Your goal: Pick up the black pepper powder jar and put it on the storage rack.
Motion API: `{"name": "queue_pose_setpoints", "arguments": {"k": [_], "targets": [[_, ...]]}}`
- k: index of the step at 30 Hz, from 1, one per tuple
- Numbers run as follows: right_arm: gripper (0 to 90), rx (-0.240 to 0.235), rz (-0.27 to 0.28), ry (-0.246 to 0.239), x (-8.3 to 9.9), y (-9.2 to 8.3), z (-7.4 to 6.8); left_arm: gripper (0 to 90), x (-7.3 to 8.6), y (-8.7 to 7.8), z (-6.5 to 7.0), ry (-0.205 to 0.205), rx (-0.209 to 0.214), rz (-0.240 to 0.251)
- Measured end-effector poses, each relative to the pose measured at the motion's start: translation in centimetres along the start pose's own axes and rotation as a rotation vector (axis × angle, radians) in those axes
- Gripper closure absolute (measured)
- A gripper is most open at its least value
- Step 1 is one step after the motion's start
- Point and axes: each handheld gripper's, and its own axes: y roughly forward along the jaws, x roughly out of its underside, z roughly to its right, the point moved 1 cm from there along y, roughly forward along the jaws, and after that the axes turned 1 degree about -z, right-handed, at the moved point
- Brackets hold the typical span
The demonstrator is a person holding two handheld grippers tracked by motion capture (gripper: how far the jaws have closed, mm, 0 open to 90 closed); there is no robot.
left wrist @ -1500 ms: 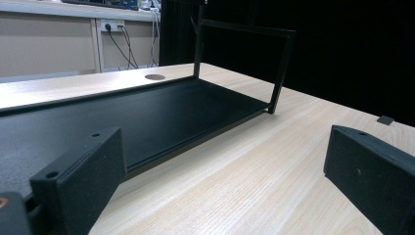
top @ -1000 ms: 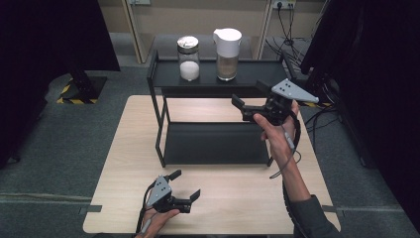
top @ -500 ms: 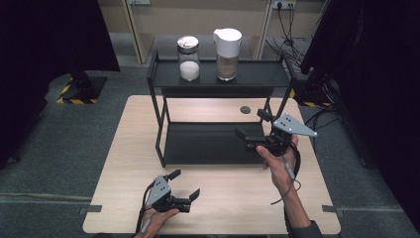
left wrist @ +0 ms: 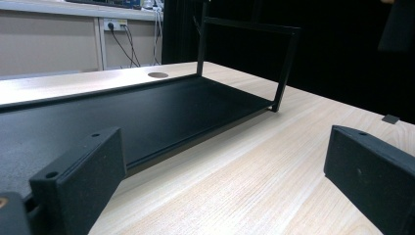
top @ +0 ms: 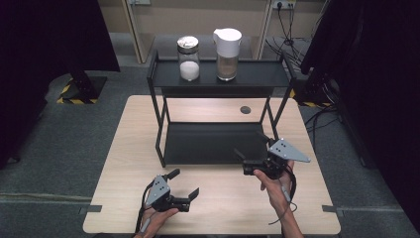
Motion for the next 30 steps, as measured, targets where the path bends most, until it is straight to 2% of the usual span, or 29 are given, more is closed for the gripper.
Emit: {"name": "queue_pose_setpoints", "arguments": {"k": [10, 21, 30], "targets": [[0.3, -0.005, -0.013, 0.046, 3.1, 0.1, -0.2, 1.1, 0.0, 0.0, -0.1, -0.003, 0.000, -0.002], [0.3, -0.006, -0.022, 0.041, 5.6, 0.0, -0.7, 1.1, 0.1, 0.0, -0.3, 0.000, -0.010, -0.002], [0.3, -0.010, -0.042, 0.057, 7.3, -0.1, -0.9, 1.1, 0.1, -0.1, -0.4, 0.001, -0.013, -0.001]]}}
